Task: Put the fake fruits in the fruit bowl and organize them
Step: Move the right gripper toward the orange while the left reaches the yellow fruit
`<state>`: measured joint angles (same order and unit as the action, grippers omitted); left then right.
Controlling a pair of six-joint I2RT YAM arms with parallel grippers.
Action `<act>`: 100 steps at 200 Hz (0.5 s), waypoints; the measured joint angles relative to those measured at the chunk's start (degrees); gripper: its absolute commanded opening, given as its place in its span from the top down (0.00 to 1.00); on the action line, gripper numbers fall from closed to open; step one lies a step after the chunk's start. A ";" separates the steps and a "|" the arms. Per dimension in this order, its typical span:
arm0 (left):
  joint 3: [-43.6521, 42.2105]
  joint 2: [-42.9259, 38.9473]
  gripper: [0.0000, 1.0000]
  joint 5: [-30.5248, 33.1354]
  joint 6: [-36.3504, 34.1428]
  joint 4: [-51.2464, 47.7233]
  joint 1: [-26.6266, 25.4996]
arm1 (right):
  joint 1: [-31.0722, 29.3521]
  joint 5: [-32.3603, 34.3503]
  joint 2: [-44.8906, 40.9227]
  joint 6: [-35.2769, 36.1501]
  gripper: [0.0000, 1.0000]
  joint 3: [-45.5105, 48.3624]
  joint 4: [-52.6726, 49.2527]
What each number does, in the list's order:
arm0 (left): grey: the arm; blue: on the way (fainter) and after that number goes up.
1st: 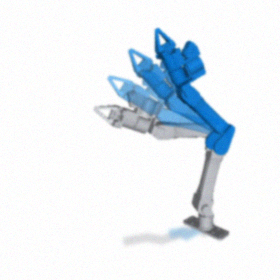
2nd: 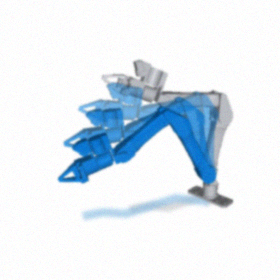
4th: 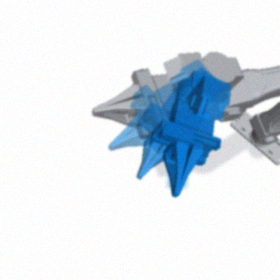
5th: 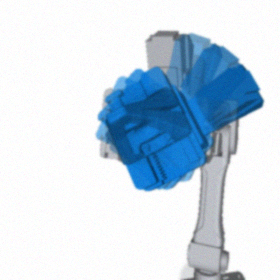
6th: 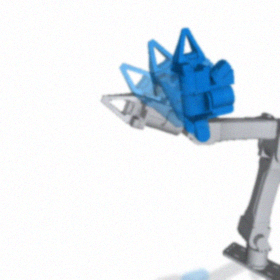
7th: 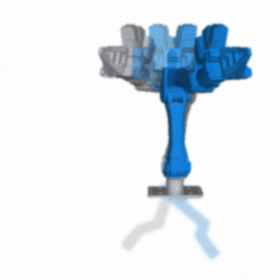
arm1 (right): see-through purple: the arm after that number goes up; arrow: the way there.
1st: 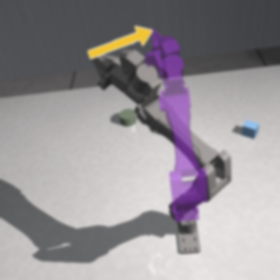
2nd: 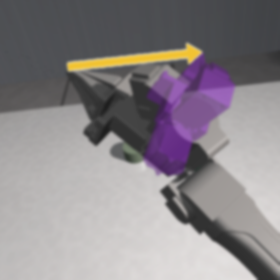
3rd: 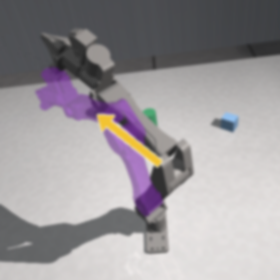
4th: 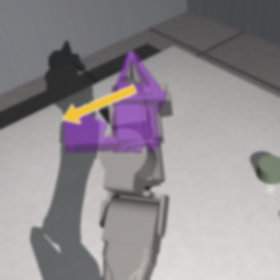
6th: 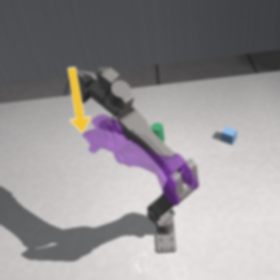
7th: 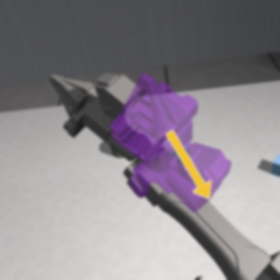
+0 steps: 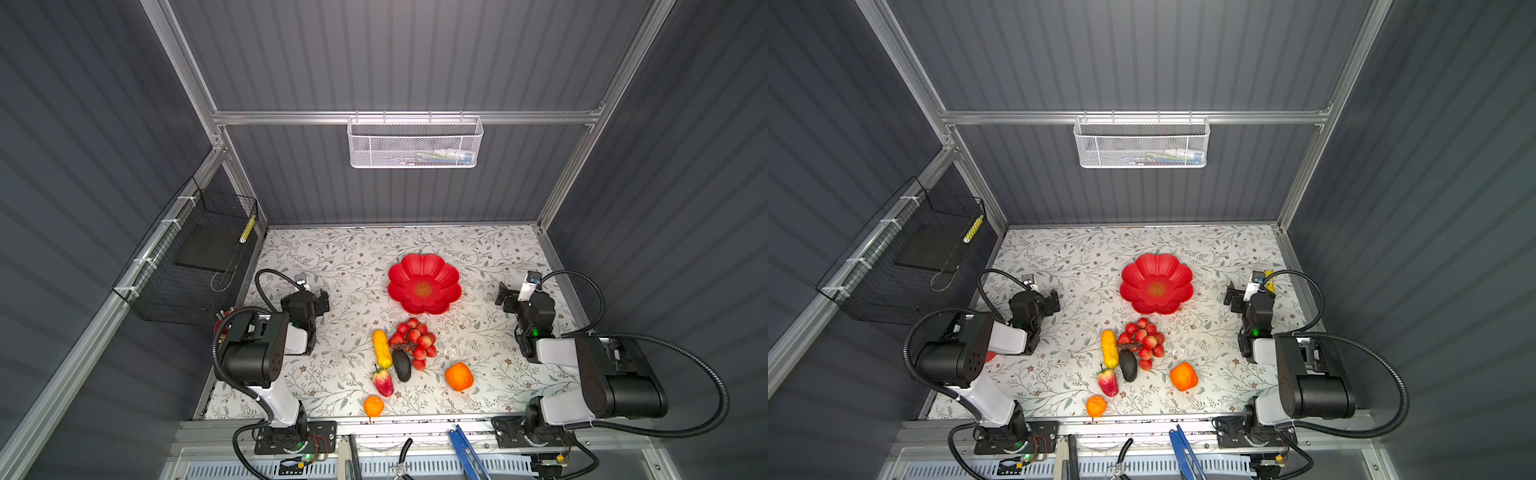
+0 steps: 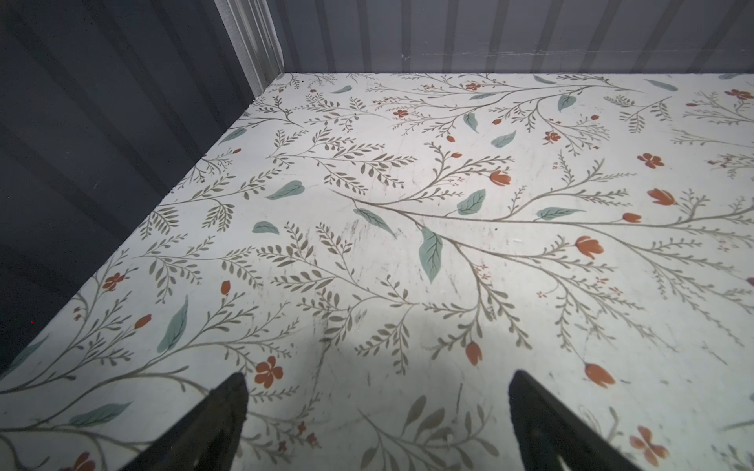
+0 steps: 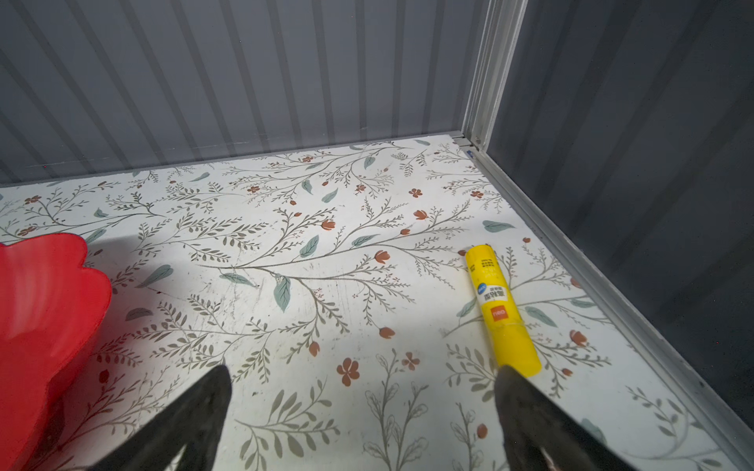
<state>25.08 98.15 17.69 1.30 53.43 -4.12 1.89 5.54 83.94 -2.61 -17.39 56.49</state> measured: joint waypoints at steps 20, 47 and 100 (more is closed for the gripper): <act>0.00 0.00 0.00 0.00 0.00 0.00 0.00 | 0.02 -0.02 0.00 0.00 0.01 0.00 0.02; 0.00 0.00 0.00 0.00 0.00 0.00 0.00 | 0.02 -0.02 0.00 0.00 0.01 0.00 0.02; 2.05 -0.02 0.00 -0.39 -0.11 -3.32 -0.07 | 0.02 -0.02 0.00 0.00 0.01 0.00 0.02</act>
<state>27.14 98.13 17.30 1.19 50.11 -4.19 1.91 5.52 83.94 -2.61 -17.39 56.51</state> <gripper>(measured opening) 0.997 0.989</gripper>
